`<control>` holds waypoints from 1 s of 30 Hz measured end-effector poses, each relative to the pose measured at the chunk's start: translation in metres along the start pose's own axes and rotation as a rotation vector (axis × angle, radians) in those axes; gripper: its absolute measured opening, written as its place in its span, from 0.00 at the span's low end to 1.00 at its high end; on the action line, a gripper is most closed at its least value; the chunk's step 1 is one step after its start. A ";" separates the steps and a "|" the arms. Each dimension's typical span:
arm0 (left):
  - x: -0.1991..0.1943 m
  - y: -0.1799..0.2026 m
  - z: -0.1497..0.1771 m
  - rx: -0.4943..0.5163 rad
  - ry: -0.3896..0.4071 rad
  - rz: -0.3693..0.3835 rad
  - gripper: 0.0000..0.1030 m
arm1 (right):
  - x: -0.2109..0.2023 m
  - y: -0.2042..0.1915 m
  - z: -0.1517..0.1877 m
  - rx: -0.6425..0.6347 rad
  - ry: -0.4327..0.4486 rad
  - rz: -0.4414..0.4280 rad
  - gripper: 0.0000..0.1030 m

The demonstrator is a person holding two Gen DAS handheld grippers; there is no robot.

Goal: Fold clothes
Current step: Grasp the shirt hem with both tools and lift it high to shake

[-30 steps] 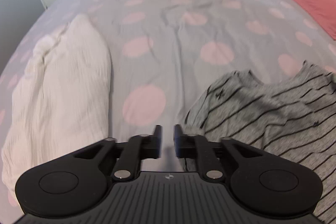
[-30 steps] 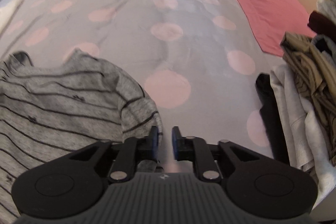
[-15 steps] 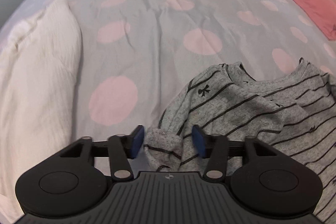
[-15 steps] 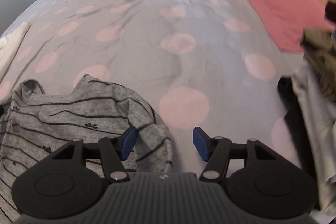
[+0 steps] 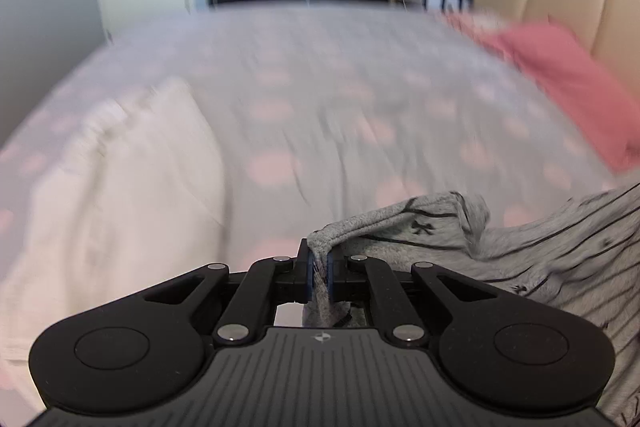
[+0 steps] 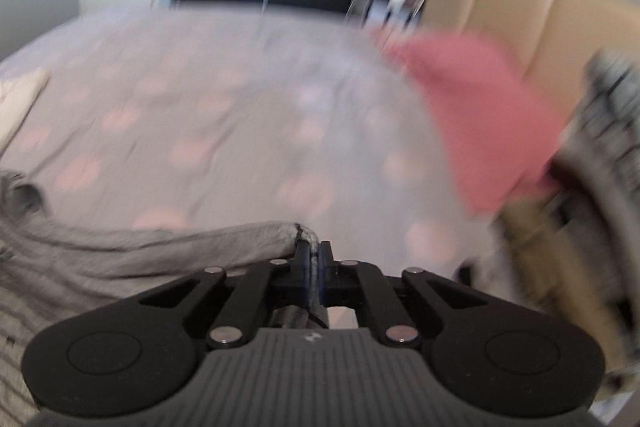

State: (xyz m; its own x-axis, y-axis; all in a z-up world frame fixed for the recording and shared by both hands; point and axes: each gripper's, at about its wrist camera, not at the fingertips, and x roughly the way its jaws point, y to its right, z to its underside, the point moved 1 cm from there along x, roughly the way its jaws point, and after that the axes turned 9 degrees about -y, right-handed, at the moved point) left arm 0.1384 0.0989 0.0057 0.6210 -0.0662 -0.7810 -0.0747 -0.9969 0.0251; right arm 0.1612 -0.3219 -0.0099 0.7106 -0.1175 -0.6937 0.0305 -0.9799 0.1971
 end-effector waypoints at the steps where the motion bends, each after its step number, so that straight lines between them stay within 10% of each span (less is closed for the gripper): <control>1: -0.017 -0.004 -0.003 -0.009 0.040 -0.011 0.04 | -0.014 0.003 -0.003 0.011 0.048 0.028 0.04; 18: -0.356 -0.025 -0.037 -0.003 0.842 -0.163 0.04 | -0.315 0.045 -0.082 0.090 0.800 0.102 0.04; 30: -0.431 0.009 -0.023 0.033 1.084 -0.220 0.04 | -0.430 0.059 -0.071 0.102 1.042 0.187 0.04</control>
State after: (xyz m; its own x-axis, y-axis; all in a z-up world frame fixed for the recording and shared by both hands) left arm -0.1123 0.1177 0.3569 0.9764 0.0941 0.1943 0.1106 -0.9909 -0.0762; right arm -0.0922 -0.3182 0.3494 0.9506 -0.1189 0.2869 -0.1664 -0.9750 0.1470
